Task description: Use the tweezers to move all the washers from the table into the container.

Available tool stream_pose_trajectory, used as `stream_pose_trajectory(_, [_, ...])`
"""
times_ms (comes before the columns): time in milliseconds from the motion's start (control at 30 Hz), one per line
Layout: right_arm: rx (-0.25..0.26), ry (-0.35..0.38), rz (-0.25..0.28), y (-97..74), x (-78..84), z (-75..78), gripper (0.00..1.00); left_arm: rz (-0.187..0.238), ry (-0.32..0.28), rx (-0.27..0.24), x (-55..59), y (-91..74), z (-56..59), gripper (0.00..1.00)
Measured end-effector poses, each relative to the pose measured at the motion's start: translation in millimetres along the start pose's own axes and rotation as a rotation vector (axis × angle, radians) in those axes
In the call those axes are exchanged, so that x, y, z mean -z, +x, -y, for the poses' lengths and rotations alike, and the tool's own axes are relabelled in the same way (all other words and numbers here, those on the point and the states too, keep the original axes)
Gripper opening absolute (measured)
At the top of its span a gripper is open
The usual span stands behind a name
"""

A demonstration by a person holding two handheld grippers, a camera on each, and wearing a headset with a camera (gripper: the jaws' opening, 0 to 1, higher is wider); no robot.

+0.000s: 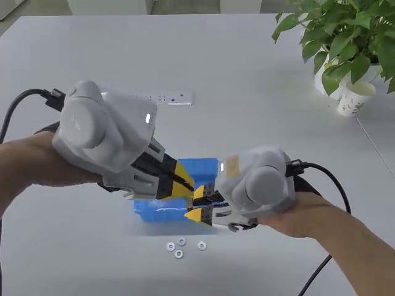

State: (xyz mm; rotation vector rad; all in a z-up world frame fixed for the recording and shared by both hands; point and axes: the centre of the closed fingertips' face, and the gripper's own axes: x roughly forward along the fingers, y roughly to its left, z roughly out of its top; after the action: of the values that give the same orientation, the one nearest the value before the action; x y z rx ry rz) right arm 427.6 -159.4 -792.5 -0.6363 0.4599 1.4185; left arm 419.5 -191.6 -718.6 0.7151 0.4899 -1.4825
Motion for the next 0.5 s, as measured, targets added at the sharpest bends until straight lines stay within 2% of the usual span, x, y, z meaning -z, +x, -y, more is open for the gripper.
stream_pose_trajectory(233, [0.019,0.003,0.003,2.3,0.8,16.0,0.10,-0.002,0.009,-0.004,2.1,0.9,-15.2,0.06])
stream_pose_trajectory(500, [0.020,0.012,-0.002,11.0,8.6,31.0,0.10,-0.007,0.004,0.001,11.2,7.3,-30.0,0.06])
